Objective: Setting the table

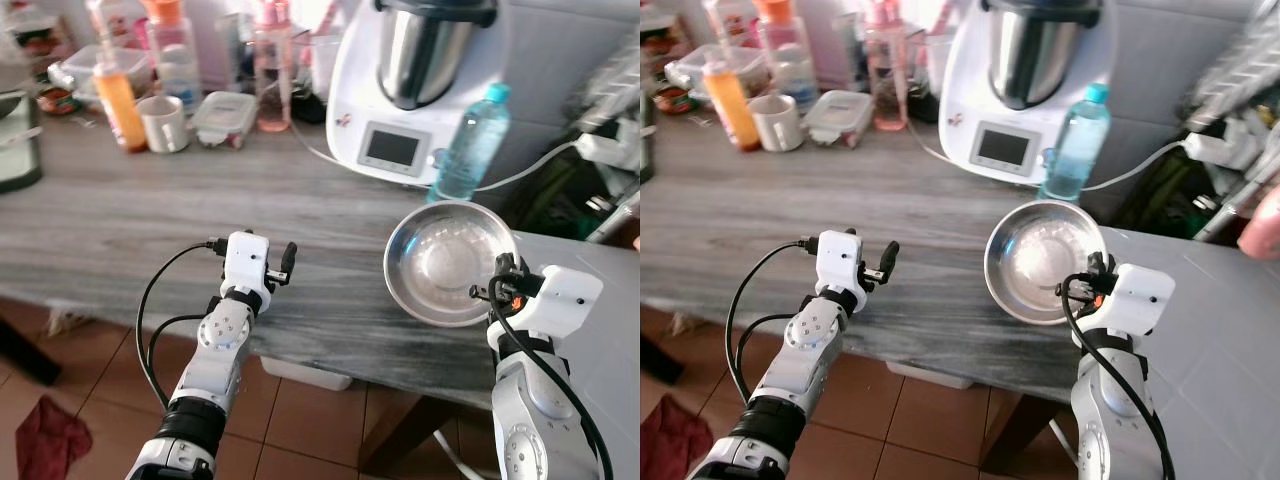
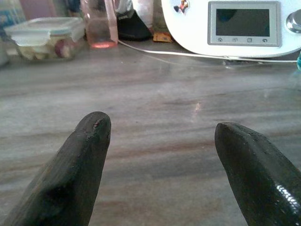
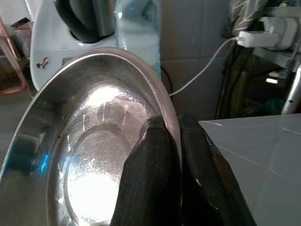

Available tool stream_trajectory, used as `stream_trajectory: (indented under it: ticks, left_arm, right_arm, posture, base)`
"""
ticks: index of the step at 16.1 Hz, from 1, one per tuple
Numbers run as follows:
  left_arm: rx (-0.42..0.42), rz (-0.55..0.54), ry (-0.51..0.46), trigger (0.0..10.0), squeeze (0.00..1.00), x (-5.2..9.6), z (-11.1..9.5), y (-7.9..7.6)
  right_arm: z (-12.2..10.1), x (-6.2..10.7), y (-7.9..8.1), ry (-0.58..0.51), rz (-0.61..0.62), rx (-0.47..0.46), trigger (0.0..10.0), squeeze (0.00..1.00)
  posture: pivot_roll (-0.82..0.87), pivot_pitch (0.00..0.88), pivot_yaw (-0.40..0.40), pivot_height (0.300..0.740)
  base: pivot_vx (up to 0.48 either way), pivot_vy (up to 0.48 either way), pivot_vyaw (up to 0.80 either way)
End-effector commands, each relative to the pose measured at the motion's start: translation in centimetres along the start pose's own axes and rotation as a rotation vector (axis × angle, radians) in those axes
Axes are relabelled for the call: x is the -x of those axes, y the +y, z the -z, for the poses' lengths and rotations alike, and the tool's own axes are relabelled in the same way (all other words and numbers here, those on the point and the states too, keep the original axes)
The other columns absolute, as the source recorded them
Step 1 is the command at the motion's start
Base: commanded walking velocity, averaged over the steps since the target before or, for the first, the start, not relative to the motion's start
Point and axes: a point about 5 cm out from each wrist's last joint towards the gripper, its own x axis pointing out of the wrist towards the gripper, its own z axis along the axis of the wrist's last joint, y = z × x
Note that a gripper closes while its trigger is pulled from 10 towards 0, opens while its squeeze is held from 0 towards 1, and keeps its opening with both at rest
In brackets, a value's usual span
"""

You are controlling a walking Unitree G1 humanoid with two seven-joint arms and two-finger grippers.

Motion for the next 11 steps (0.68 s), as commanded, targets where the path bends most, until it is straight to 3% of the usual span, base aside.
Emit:
stream_trajectory:
  ticks: [1, 2, 4, 9, 11]
  left_arm:
    - [0.014, -0.003, 0.015, 10.0, 0.00, -0.16, 0.03, -0.11]
    - [0.057, 0.020, 0.039, 10.0, 0.00, -0.12, 0.22, -0.21]
    - [-0.001, 0.020, 0.005, 10.0, 0.00, -0.09, -0.06, -0.03]
    - [-0.015, 0.044, 0.001, 10.0, 0.00, -0.24, -0.20, -0.15]
    - [-0.018, 0.055, 0.000, 10.0, 0.00, -0.27, -0.19, -0.28]
  right_arm:
    - [-0.69, 0.07, -0.12, -0.034, 0.001, 0.005, 10.0, 0.00]
    - [-0.71, 0.07, -0.16, -0.035, 0.002, 0.005, 10.0, 0.00]
    - [-0.68, 0.00, -0.18, -0.034, 0.002, 0.006, 10.0, 0.00]
    - [-0.69, -0.04, 0.07, -0.038, 0.001, 0.005, 10.0, 0.00]
    - [-0.68, -0.04, -0.03, -0.041, 0.008, 0.005, 10.0, 0.00]
  posture:
    - [0.03, 0.046, -0.038, 0.740]
    - [0.03, 0.046, -0.038, 0.740]
    - [0.03, 0.046, -0.039, 0.740]
    - [0.03, 0.042, -0.034, 0.740]
    - [0.03, 0.041, -0.026, 0.740]
  base:
    - [0.000, 0.000, -0.80]
    - [0.000, 0.000, -0.80]
    - [0.000, 0.000, -0.54]
    - [0.000, 0.000, 0.00]
    - [0.000, 0.283, 0.00]
